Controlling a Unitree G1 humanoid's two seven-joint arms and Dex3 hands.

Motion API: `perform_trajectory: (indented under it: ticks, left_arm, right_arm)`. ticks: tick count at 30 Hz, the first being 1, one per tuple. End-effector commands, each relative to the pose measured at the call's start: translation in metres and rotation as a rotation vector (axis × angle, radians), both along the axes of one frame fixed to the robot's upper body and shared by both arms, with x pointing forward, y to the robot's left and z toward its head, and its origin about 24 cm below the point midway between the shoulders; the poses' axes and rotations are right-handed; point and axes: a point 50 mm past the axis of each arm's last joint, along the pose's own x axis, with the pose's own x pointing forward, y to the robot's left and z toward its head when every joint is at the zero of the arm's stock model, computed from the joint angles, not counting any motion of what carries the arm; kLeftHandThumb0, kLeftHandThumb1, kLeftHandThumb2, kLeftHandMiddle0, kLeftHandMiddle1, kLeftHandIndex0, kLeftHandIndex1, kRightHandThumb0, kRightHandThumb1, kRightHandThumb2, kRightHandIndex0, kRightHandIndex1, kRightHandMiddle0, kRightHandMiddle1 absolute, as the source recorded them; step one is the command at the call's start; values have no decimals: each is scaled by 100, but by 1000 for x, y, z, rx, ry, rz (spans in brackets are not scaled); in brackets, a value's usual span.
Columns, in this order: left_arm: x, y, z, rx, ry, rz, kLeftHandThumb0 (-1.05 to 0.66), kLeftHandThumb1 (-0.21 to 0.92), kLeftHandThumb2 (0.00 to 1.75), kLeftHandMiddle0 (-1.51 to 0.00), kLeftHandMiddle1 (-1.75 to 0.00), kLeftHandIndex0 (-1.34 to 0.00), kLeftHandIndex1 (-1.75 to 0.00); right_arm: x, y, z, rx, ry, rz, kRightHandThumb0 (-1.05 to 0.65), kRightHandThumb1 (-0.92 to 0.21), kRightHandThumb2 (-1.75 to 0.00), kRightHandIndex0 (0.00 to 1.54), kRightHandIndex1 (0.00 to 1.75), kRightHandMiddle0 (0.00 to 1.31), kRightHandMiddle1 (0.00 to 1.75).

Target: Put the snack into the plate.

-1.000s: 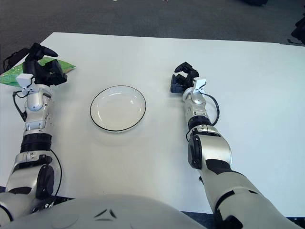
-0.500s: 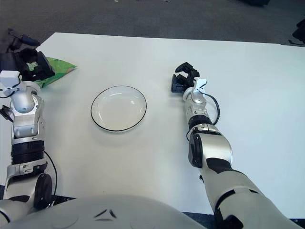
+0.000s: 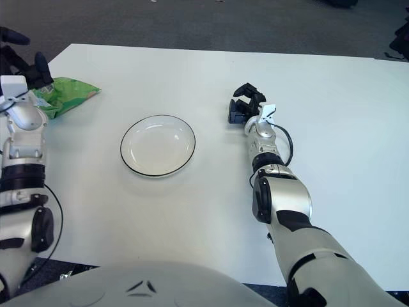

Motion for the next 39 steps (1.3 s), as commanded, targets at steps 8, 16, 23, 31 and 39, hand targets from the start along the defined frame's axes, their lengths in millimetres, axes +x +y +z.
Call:
perform_trajectory:
  ticks: [8, 16, 23, 31, 39]
  left_arm:
    - [35, 27, 9, 250, 411, 168, -41, 63, 89, -49, -144, -40, -172]
    - [54, 46, 3, 404, 706, 233, -69, 89, 64, -17, -106, -7, -140]
    - [58, 48, -2, 449, 773, 232, -77, 92, 62, -10, -98, 0, -119]
    - [53, 59, -29, 533, 954, 268, -81, 92, 64, -13, -83, 0, -103]
    - [49, 65, -44, 570, 1087, 299, -89, 92, 78, -10, -65, 0, -91]
  right_arm:
    - [-18, 2, -40, 36, 187, -9, -1, 1, -169, 85, 173, 63, 175]
    - [-19, 5, -41, 32, 185, 5, -1, 0, -168, 84, 173, 63, 175]
    - [-18, 6, -41, 34, 188, 11, -1, 1, -168, 86, 170, 64, 175]
    - [-18, 7, -41, 32, 187, 17, -1, 1, -167, 87, 169, 63, 175]
    - [-18, 8, -40, 31, 183, 27, -1, 1, -167, 86, 169, 63, 175]
